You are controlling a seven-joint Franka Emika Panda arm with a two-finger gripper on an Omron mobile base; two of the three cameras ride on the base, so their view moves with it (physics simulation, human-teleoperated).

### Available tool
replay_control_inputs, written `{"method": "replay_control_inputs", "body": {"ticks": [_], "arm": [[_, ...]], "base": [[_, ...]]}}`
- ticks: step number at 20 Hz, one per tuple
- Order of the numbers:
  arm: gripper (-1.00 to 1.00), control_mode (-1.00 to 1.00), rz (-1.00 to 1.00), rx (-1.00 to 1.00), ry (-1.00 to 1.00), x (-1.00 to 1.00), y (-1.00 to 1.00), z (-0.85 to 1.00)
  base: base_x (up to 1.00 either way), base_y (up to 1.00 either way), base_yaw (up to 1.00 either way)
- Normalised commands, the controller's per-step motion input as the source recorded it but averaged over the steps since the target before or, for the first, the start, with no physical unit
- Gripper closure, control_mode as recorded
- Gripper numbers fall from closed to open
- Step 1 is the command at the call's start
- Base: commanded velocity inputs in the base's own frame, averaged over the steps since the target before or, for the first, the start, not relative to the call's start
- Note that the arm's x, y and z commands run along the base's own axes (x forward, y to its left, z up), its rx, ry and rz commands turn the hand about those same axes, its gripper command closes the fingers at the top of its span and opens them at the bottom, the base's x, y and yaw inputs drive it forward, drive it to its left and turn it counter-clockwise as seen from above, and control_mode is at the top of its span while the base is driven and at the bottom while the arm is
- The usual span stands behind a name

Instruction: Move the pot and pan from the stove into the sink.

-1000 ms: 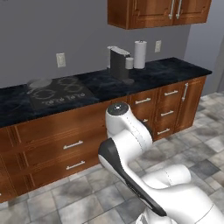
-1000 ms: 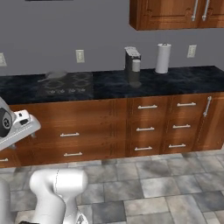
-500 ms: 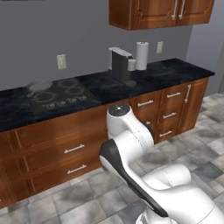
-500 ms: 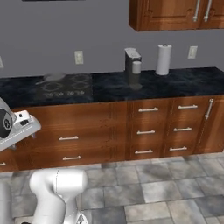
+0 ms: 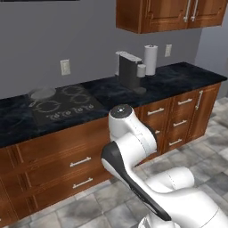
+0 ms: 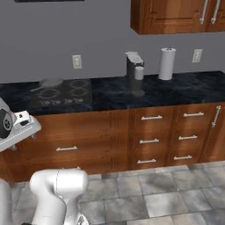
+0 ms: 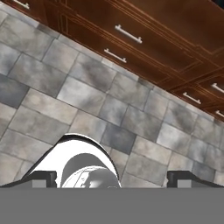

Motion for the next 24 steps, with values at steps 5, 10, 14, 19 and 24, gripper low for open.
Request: {"method": "replay_control_inputs", "body": {"ticks": [5,10,14,19,24], "arm": [[-1.00,1.00,0.00,0.00,0.00,0.00,0.00,0.00],[-1.00,1.00,0.00,0.00,0.00,0.00,0.00,0.00],[-1.00,1.00,0.00,0.00,0.00,0.00,0.00,0.00],[-1.00,1.00,0.00,0.00,0.00,0.00,0.00,0.00],[-1.00,1.00,0.00,0.00,0.00,0.00,0.00,0.00]], "base": [[0.51,0.41,-0.02],[0.52,0.44,0.00],[0.48,0.37,0.00],[0.47,0.28,0.04],[0.46,0.25,0.08]]}}
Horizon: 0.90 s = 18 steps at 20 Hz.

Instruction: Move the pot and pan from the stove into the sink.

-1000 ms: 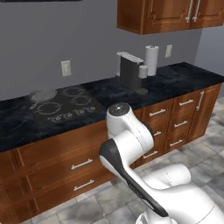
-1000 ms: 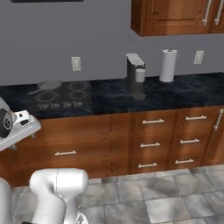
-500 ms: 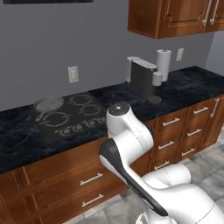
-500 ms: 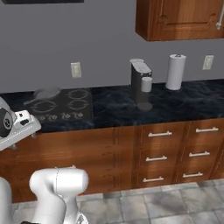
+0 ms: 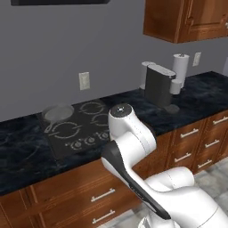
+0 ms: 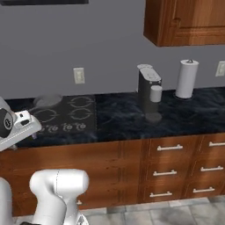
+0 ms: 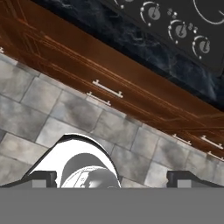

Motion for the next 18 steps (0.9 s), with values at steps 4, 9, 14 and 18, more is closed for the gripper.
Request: {"method": "replay_control_inputs", "body": {"ticks": [4,9,14,18], "arm": [[-1.00,1.00,0.00,0.00,0.00,0.00,0.00,0.00],[-1.00,1.00,0.00,0.00,0.00,0.00,0.00,0.00],[-1.00,1.00,0.00,0.00,0.00,0.00,0.00,0.00],[-1.00,1.00,0.00,0.00,0.00,0.00,0.00,0.00]], "base": [[0.44,0.24,0.08],[0.44,0.24,0.08],[0.45,0.25,0.09],[0.43,0.27,0.09]]}}
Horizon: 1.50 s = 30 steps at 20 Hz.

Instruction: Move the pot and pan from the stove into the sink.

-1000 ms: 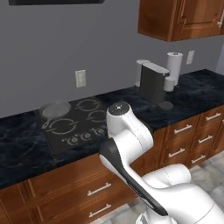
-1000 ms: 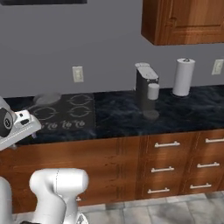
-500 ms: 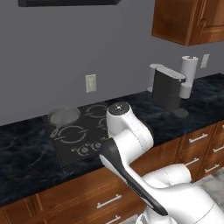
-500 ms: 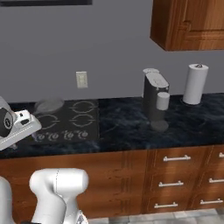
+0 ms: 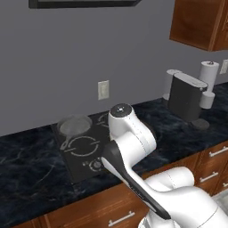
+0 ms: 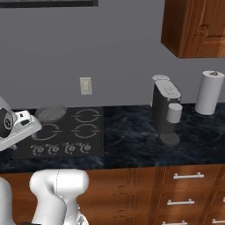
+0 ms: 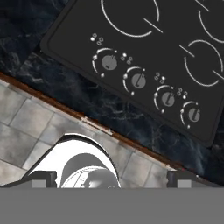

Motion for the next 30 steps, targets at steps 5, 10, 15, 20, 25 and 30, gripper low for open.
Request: {"method": "replay_control_inputs", "body": {"ticks": [5,10,15,20,25,30], "arm": [[-1.00,1.00,0.00,0.00,0.00,0.00,0.00,0.00],[-1.00,-1.00,0.00,0.00,0.00,0.03,0.02,0.00],[-1.00,-1.00,-0.12,0.00,-0.07,0.20,0.46,0.07],[-1.00,-1.00,-0.17,0.01,-0.08,0.08,0.40,0.13],[-1.00,-1.00,-0.11,0.14,0.00,0.00,0.03,0.18],[-1.00,-1.00,-0.02,0.23,-0.02,-0.03,-0.11,0.14]], "base": [[0.37,0.30,0.10],[0.00,0.00,0.00],[0.00,0.00,0.00],[0.00,0.00,0.00],[0.00,0.00,0.00],[0.00,0.00,0.00]]}}
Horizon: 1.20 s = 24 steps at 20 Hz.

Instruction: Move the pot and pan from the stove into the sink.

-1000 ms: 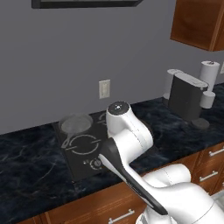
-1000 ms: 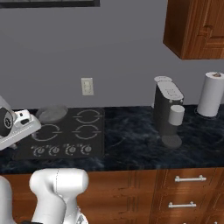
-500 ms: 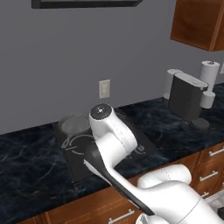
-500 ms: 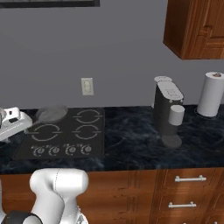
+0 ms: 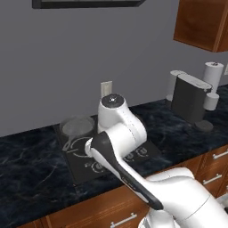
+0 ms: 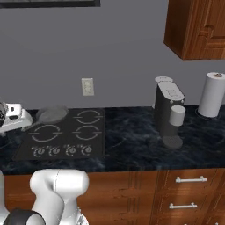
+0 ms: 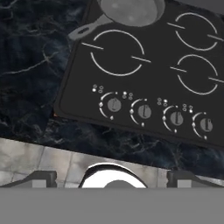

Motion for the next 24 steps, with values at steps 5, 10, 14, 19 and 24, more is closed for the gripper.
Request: {"method": "replay_control_inputs", "body": {"ticks": [5,10,14,19,24], "arm": [[-1.00,-1.00,-0.02,0.19,-0.17,-0.14,-0.15,0.01],[-1.00,-1.00,-0.08,0.14,-0.15,0.08,0.04,0.00],[-1.00,-1.00,-0.13,0.09,-0.10,0.31,0.14,0.00],[-1.00,-1.00,-0.16,0.10,-0.03,0.46,0.25,0.00],[-1.00,-1.00,-0.17,0.08,0.00,0.48,0.39,0.00]], "base": [[0.00,0.00,0.00],[0.00,0.00,0.00],[0.00,0.00,0.00],[0.00,0.00,0.00],[0.00,0.00,0.00]]}}
